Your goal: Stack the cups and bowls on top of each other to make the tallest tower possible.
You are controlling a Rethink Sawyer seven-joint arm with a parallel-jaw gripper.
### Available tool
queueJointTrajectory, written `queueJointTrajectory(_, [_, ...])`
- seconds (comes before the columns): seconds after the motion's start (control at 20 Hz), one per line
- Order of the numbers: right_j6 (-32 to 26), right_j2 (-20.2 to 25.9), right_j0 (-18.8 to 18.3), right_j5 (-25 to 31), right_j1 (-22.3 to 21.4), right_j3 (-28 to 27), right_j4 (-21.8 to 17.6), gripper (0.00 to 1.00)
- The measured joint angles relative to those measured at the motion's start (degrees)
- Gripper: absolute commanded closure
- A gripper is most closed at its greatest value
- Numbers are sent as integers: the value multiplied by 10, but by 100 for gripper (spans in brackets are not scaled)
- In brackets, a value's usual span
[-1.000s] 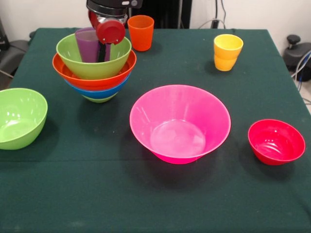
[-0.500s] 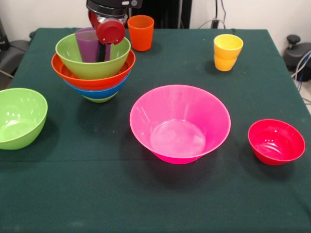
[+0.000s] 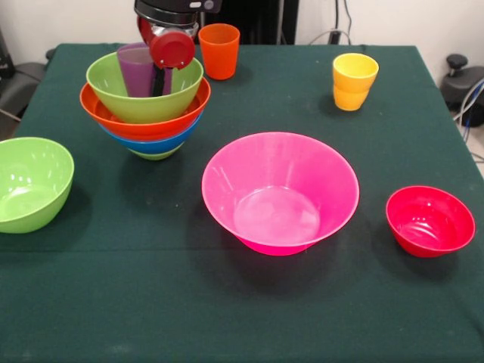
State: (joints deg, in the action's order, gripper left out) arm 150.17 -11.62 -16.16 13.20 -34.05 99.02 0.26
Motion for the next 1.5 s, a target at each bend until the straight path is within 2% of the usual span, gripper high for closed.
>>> queueJointTrajectory(1.0, [0, -4, 4, 0, 2, -1, 0, 100])
queueJointTrajectory(1.05, [0, -5, 5, 0, 3, -2, 0, 0])
queueJointTrajectory(1.5, [0, -7, 9, 0, 12, -4, 0, 0])
